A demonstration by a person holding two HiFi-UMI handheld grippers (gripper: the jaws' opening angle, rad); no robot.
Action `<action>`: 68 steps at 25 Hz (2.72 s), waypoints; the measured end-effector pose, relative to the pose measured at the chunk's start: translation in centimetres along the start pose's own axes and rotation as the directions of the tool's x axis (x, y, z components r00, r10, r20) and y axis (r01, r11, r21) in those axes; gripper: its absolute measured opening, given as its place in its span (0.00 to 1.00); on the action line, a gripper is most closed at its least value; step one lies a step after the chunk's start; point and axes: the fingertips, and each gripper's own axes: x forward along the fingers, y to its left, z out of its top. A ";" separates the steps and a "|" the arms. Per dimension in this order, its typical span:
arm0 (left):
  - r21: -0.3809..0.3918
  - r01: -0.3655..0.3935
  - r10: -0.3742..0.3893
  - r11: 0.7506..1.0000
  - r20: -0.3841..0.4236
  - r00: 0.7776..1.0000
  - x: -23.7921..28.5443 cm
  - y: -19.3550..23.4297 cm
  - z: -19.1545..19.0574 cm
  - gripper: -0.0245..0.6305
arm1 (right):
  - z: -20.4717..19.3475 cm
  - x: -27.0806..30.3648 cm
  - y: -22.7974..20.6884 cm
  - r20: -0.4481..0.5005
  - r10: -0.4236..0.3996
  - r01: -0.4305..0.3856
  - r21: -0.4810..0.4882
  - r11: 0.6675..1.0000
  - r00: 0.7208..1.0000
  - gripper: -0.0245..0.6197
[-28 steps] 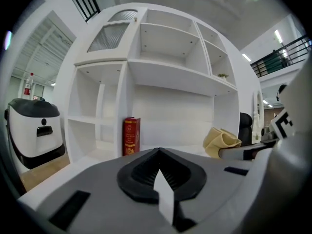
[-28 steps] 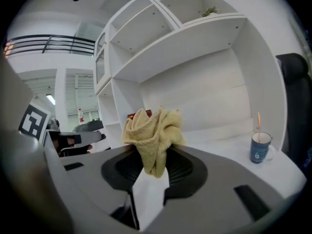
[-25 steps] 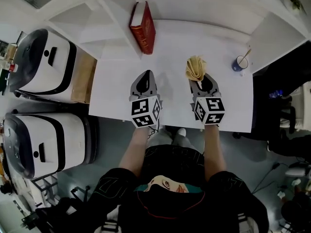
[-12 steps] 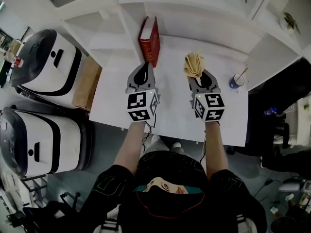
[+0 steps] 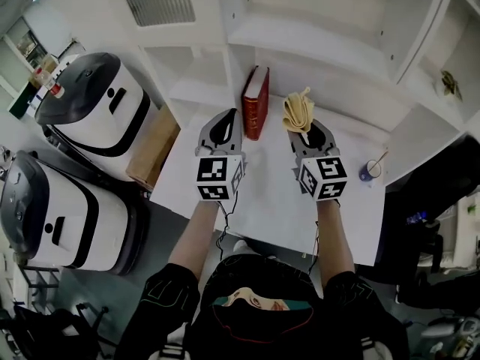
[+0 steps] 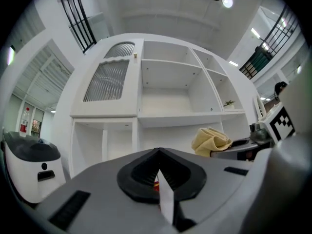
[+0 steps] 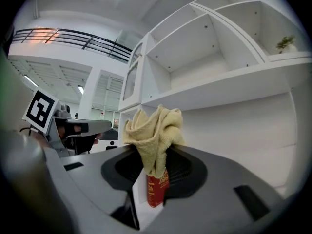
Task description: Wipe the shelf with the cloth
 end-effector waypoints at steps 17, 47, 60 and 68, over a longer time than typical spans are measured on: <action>0.062 -0.059 0.046 0.996 0.191 0.980 1.2 4.3 12.1 0.04 | 14.2 5.8 4.5 0.232 0.189 -0.169 -0.101 0.980 0.954 0.23; 0.236 -0.030 -0.062 0.971 0.373 0.926 6.0 6.2 24.2 0.04 | 33.4 16.1 1.2 0.283 0.202 -0.110 -0.311 0.944 0.938 0.23; 0.234 -0.040 -0.065 0.971 0.425 0.903 6.7 7.4 26.0 0.04 | 37.7 21.9 -0.6 0.234 0.149 -0.093 -0.235 0.968 0.961 0.23; 0.225 -0.037 -0.065 0.974 0.428 0.901 6.4 7.8 25.9 0.04 | 39.0 21.7 0.9 0.228 0.148 -0.074 -0.304 0.950 0.962 0.22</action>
